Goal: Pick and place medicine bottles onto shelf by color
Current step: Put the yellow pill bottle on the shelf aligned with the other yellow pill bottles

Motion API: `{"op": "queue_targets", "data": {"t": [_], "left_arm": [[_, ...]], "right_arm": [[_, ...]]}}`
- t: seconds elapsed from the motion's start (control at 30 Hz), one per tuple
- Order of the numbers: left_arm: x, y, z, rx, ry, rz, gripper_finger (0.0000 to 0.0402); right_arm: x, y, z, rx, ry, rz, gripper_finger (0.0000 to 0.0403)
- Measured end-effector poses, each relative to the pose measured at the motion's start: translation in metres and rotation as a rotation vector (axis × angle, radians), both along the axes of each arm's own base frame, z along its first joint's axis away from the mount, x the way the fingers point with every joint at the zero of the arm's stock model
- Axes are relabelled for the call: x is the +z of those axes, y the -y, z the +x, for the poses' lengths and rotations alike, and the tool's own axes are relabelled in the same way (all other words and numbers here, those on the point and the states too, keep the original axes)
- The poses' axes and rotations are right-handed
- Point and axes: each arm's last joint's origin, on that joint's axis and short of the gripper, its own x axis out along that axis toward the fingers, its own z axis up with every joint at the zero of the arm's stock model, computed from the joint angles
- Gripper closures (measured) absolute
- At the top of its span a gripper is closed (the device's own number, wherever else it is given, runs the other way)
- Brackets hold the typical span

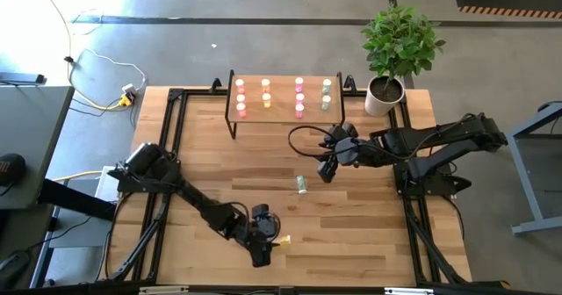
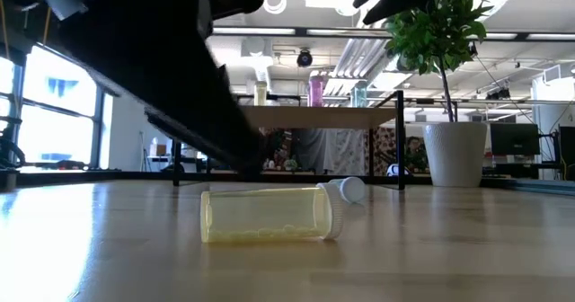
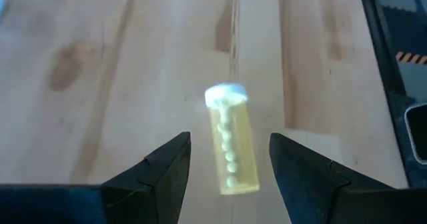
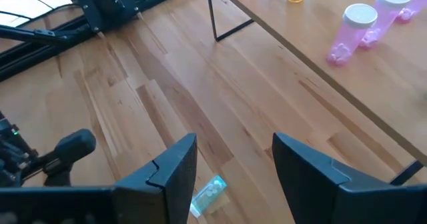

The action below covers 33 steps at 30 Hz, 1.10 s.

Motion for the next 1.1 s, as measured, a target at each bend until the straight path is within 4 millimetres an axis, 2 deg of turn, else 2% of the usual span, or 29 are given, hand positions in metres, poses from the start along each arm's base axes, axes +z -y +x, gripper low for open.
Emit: {"op": "queue_targets", "data": {"t": [0.37,0.6,0.7,0.97,1.1], "left_arm": [[-0.028,0.01,0.001,-0.012,-0.026,0.012,0.0206],[-0.029,0.008,0.003,-0.001,-0.026,0.018,0.0211],[-0.029,0.007,0.003,0.0,-0.027,0.018,0.0232],[-0.03,0.007,0.003,-0.009,-0.036,0.007,0.0324],[-0.029,0.006,0.004,0.002,-0.038,-0.023,0.0326]], "right_arm": [[-0.001,0.0,-0.001,0.001,-0.016,0.001,0.0216],[-0.001,-0.001,-0.001,0.011,-0.015,0.007,0.0216],[-0.001,-0.002,-0.001,0.022,-0.017,0.018,0.0216],[-0.001,-0.003,-0.001,0.058,-0.02,0.053,0.0216],[0.0,-0.005,0.001,0.088,0.002,0.084,0.0216]]}}
